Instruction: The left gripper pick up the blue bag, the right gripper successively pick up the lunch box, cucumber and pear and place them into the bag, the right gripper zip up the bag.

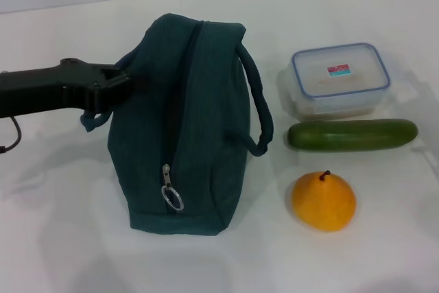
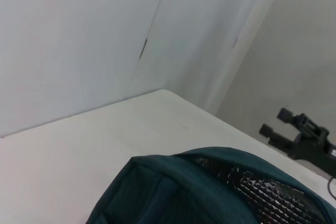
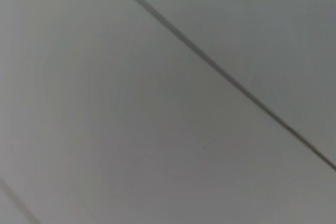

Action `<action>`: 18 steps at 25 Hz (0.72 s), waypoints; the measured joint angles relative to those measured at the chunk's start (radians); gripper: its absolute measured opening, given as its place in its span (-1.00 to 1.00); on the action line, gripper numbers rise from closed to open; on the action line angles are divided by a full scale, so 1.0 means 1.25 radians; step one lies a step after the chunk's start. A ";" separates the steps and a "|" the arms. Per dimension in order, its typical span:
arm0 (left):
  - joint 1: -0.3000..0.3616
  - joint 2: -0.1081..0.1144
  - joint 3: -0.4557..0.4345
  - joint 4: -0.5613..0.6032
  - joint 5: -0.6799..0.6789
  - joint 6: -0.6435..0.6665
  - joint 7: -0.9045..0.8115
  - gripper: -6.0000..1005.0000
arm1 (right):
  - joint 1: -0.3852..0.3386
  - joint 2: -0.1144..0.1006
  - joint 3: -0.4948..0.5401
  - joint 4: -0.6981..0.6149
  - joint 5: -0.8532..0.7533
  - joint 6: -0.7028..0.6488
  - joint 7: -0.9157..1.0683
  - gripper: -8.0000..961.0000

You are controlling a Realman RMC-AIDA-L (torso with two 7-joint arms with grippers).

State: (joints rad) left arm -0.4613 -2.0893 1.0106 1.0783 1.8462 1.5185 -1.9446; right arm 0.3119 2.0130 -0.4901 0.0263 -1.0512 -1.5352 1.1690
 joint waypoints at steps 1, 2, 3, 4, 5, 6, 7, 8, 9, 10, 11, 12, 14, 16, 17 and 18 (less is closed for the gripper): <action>0.000 0.000 0.000 0.000 0.000 0.000 0.000 -0.88 | 0.001 0.000 0.000 -0.001 0.005 0.018 0.020 0.65; 0.000 0.000 0.000 0.000 0.000 0.000 0.000 -0.88 | 0.003 -0.001 -0.001 -0.005 0.007 0.046 0.054 0.65; 0.000 0.000 0.003 0.000 0.000 -0.002 0.000 -0.88 | 0.004 -0.001 -0.002 -0.008 0.007 0.061 0.074 0.65; 0.001 0.000 0.008 0.000 -0.002 -0.004 0.000 -0.88 | 0.006 -0.002 -0.005 -0.011 0.006 0.075 0.092 0.65; 0.002 0.000 0.009 0.000 -0.002 -0.004 0.000 -0.88 | 0.008 -0.003 -0.008 -0.016 0.003 0.090 0.109 0.65; 0.002 0.000 0.009 0.000 -0.002 -0.005 0.000 -0.88 | 0.010 -0.003 -0.011 -0.020 0.000 0.101 0.121 0.65; 0.002 0.000 0.009 0.000 -0.002 -0.005 0.000 -0.88 | 0.013 -0.003 -0.012 -0.020 -0.001 0.108 0.126 0.65; 0.002 0.000 0.009 0.000 -0.002 -0.005 0.000 -0.88 | 0.016 -0.002 -0.014 -0.020 -0.002 0.116 0.131 0.65; 0.003 0.000 0.009 0.000 -0.002 -0.005 0.000 -0.88 | 0.021 -0.001 -0.018 -0.019 -0.003 0.127 0.139 0.65; 0.003 0.000 0.009 0.000 -0.002 -0.005 0.001 -0.88 | 0.025 -0.001 -0.024 -0.018 -0.003 0.135 0.146 0.64; 0.003 0.000 0.009 0.000 -0.001 -0.006 0.001 -0.88 | 0.028 0.000 -0.030 -0.016 -0.003 0.142 0.153 0.64; 0.003 0.000 0.009 0.000 -0.001 -0.006 0.001 -0.88 | 0.034 0.001 -0.040 -0.015 -0.003 0.148 0.160 0.64; 0.002 0.000 0.009 0.000 -0.001 -0.006 0.004 -0.88 | 0.043 0.004 -0.054 -0.008 -0.004 0.158 0.170 0.64; 0.002 0.000 0.009 0.000 -0.001 -0.006 0.008 -0.88 | 0.054 0.007 -0.058 0.007 -0.004 0.163 0.174 0.64; 0.002 0.000 0.009 0.000 -0.001 -0.006 0.009 -0.88 | 0.059 0.007 -0.058 0.015 -0.004 0.166 0.174 0.64; 0.002 0.000 0.009 0.000 -0.001 -0.005 0.010 -0.88 | 0.063 0.007 -0.058 0.021 -0.004 0.170 0.175 0.64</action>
State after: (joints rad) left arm -0.4584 -2.0893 1.0220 1.0785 1.8447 1.5116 -1.9322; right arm 0.3907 2.0222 -0.5625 0.0523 -1.0556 -1.3226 1.3877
